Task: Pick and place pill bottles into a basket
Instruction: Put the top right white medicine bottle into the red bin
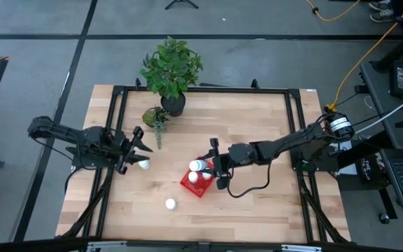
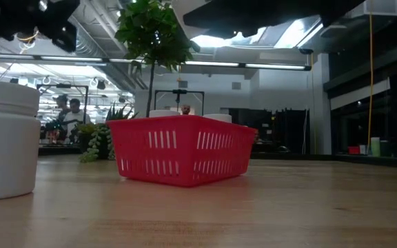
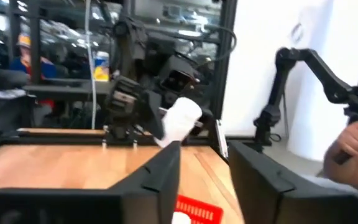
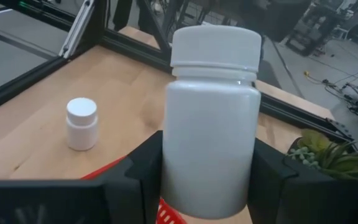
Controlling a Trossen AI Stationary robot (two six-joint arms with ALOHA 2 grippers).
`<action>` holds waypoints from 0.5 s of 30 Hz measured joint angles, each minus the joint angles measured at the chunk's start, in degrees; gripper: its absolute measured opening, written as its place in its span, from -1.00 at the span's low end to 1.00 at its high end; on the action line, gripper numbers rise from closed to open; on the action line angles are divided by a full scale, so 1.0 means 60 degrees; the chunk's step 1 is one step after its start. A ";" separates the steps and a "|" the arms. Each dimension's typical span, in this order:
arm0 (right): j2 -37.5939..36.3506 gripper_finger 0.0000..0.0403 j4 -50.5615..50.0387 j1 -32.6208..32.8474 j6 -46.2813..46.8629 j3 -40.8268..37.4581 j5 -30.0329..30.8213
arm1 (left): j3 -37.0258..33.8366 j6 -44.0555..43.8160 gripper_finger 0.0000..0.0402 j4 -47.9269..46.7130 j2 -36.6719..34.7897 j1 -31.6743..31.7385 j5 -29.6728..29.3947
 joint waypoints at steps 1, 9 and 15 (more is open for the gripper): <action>0.0000 -0.19 -0.0032 -0.0024 -0.0019 0.0043 0.0000 | 0.0249 0.0080 -0.26 0.0020 0.0339 0.0000 0.0069; 0.0000 -0.19 -0.0027 -0.0046 -0.0201 0.0159 -0.0004 | 0.3150 0.0816 0.24 -0.0989 0.3476 0.0122 -0.0087; 0.0000 -0.19 0.0447 -0.0046 -0.0215 0.0159 -0.0007 | 0.5062 0.0826 0.49 -0.2770 0.5968 0.0349 -0.0677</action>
